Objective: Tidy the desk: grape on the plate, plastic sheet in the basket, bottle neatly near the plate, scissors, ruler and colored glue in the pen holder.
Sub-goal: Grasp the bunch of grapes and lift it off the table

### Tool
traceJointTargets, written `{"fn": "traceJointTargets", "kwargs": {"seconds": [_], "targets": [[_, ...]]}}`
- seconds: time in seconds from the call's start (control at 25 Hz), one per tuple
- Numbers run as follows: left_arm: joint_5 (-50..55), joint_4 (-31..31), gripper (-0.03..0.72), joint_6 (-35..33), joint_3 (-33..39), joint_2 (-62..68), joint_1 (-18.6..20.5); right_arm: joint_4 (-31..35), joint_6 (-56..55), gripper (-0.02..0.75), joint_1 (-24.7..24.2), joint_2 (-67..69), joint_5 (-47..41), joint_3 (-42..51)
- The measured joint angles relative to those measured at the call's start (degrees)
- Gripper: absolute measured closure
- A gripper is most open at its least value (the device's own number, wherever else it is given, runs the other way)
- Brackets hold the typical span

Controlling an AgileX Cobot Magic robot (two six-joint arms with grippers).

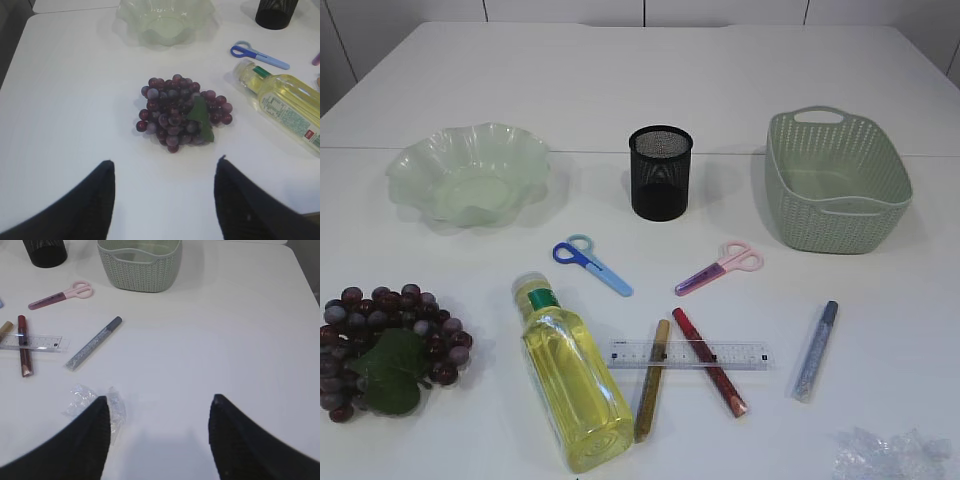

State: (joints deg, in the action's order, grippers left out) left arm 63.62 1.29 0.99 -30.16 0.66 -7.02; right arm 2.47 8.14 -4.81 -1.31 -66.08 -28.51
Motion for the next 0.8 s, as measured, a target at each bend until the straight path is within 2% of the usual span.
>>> {"fn": "traceJointTargets", "kwargs": {"seconds": [0.8], "targets": [[0.00, -1.60, 0.263, 0.00, 0.00, 0.00, 0.00, 0.00, 0.00, 0.246, 0.00, 0.00, 0.00, 0.00]]}}
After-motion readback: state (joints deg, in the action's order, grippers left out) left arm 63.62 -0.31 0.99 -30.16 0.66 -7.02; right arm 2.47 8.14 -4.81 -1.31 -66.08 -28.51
